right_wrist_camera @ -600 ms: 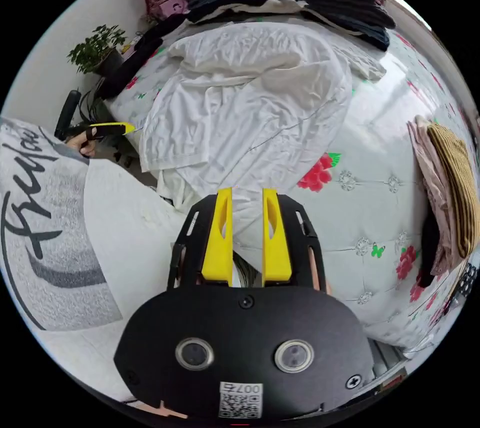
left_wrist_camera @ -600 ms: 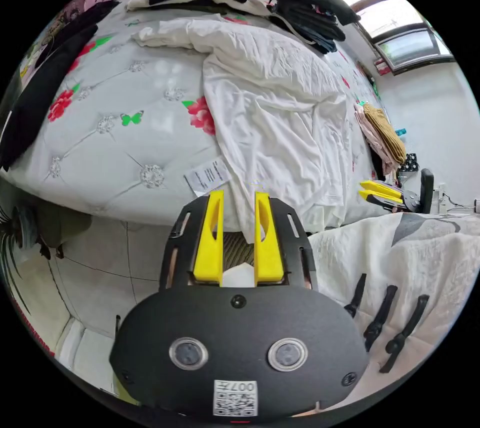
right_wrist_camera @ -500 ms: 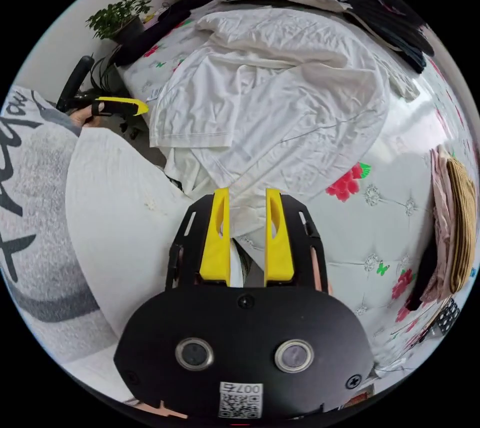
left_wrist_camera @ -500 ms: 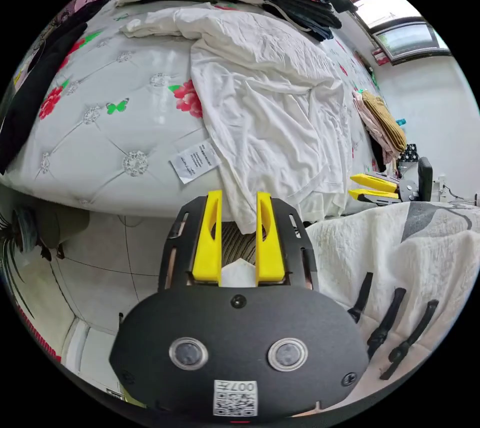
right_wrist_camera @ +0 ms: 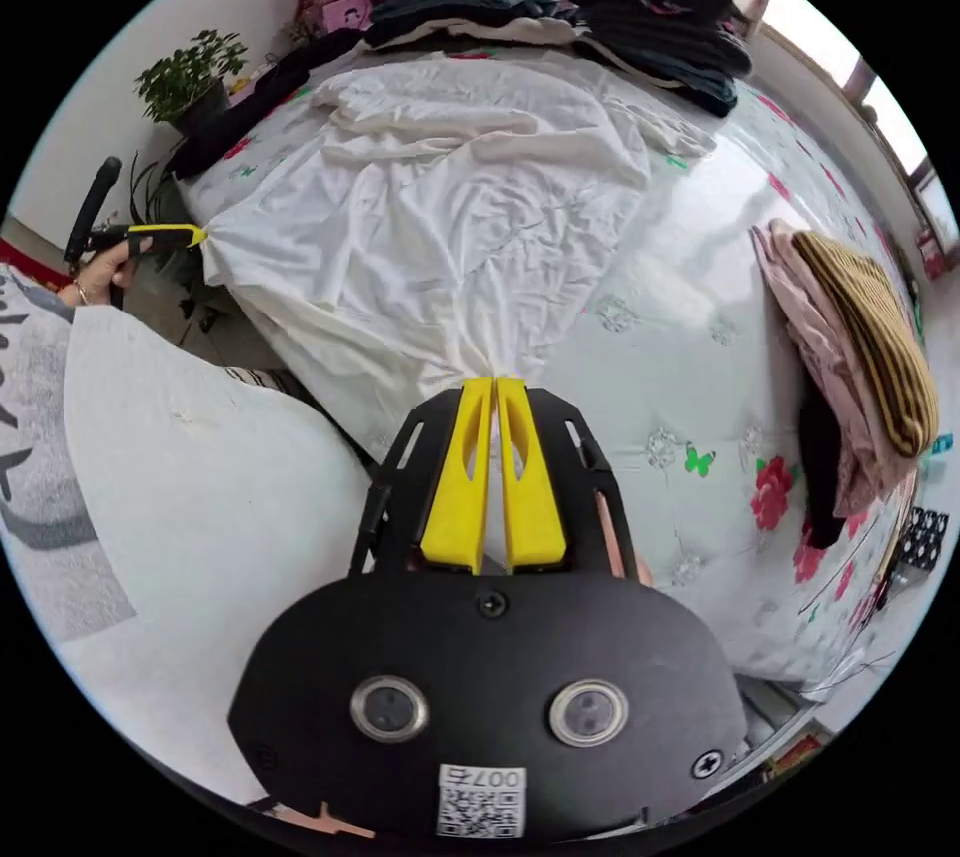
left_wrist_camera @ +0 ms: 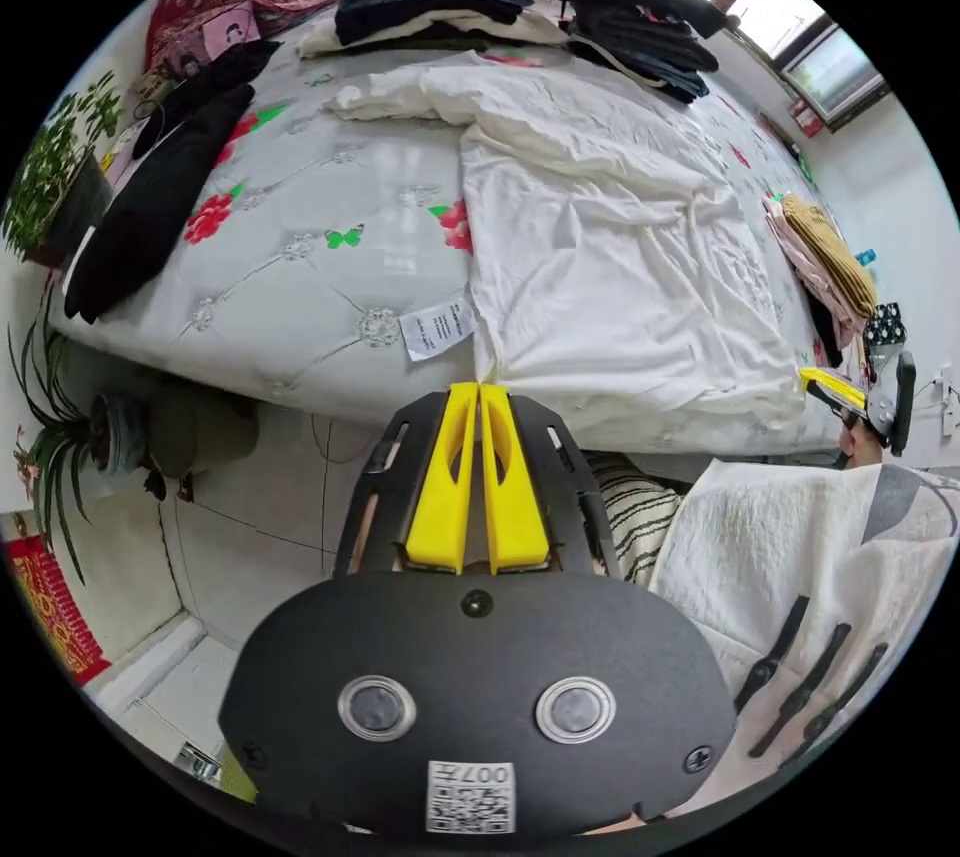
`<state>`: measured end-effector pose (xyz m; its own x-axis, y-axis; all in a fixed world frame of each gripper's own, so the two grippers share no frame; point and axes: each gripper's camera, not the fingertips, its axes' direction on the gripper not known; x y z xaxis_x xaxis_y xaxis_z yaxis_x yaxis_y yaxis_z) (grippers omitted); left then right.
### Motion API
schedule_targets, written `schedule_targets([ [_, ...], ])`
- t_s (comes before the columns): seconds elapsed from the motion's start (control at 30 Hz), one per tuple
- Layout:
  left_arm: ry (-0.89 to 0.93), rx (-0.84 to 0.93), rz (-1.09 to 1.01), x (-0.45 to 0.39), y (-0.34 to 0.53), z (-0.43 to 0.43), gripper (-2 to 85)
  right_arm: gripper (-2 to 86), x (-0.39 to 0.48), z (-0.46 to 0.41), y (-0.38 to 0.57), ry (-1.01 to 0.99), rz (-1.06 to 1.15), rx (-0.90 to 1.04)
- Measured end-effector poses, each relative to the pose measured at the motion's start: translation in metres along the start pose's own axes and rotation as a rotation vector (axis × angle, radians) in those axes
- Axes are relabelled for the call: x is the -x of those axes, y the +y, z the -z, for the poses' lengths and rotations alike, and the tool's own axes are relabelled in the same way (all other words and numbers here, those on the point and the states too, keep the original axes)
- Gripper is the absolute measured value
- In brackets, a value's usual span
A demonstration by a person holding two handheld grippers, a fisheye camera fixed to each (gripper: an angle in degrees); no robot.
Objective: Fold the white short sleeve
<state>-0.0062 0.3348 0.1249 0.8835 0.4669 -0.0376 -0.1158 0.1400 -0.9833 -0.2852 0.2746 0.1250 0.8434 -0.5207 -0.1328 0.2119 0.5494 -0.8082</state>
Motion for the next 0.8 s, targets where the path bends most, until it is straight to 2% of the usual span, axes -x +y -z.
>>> schedule_targets([
  [0.07, 0.037, -0.029, 0.066, 0.016, 0.013, 0.007, -1.0, 0.3, -0.017, 0.010, 0.020, 0.034, -0.063, -0.011],
  [0.17, 0.110, -0.063, 0.110, 0.025, 0.028, 0.007, -1.0, 1.3, -0.014, 0.030, 0.040, 0.041, -0.029, -0.087],
  [0.37, 0.137, -0.058, 0.119, 0.021, 0.044, -0.001, -0.9, 4.0, 0.045, 0.028, 0.025, 0.005, 0.187, -0.117],
  [0.5, 0.170, -0.076, 0.104, 0.022, 0.046, 0.004, -0.9, 2.7, 0.078, -0.004, 0.004, 0.044, 0.334, -0.017],
  [0.6, 0.220, -0.129, 0.102, 0.026, 0.047, 0.015, -0.6, 0.8, 0.078, -0.011, -0.003, 0.131, 0.321, 0.018],
  [0.67, 0.231, -0.151, 0.083, 0.025, 0.048, 0.018, -0.1, 0.4, 0.067, 0.007, -0.003, 0.080, 0.300, -0.032],
  [0.8, 0.213, -0.174, 0.060, 0.022, 0.055, 0.014, 4.3, 0.0, 0.019, 0.061, 0.007, -0.078, 0.123, -0.189],
])
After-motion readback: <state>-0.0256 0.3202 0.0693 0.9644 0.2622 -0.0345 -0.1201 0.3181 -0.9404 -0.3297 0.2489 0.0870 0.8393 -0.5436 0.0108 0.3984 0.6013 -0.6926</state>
